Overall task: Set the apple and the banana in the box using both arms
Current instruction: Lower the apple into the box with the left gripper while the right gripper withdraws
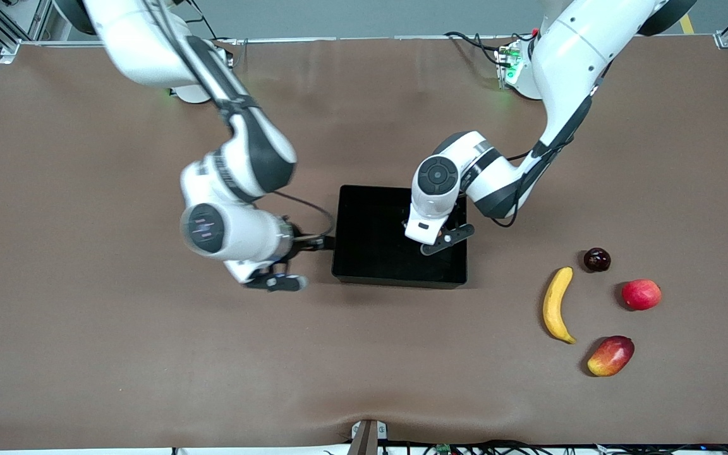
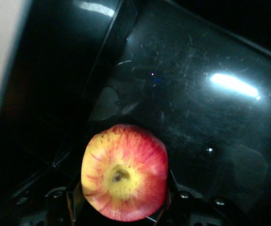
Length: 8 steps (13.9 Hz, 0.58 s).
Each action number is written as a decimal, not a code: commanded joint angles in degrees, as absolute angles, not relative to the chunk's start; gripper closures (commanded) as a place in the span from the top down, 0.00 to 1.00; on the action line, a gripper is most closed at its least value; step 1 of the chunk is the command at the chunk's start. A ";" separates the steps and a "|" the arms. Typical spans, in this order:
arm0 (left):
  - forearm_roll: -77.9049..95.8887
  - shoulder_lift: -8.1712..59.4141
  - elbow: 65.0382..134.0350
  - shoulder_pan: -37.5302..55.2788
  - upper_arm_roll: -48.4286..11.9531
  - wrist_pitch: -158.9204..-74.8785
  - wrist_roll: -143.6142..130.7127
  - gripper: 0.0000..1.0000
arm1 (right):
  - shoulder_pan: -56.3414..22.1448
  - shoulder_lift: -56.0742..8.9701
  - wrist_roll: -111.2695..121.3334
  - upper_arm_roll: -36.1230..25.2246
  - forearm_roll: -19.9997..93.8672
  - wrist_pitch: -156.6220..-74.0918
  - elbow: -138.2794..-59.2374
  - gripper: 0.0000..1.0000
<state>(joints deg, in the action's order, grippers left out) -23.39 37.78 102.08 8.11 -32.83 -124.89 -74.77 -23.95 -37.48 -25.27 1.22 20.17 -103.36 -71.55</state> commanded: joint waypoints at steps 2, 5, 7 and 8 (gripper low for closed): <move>-25.05 39.37 101.43 8.61 -32.96 -125.51 -76.90 0.00 | -15.23 -36.49 -24.87 2.20 17.67 -91.34 -62.15 1.00; -25.05 39.03 101.34 8.53 -32.96 -125.16 -77.34 1.00 | -7.85 -31.74 -24.26 2.11 17.58 -86.68 -62.05 1.00; -25.05 37.19 100.64 8.26 -32.96 -124.37 -77.26 1.00 | -4.15 -28.14 -21.90 2.11 13.65 -82.90 -62.05 1.00; -25.05 35.52 100.29 7.91 -32.96 -123.15 -77.08 1.00 | -2.91 -26.47 -20.84 2.20 10.32 -81.05 -62.05 1.00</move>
<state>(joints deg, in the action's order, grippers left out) -23.52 38.65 100.85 8.22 -32.82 -124.88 -75.38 -5.19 -30.02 -22.19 0.97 14.73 -83.60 -61.10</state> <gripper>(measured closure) 0.110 0.000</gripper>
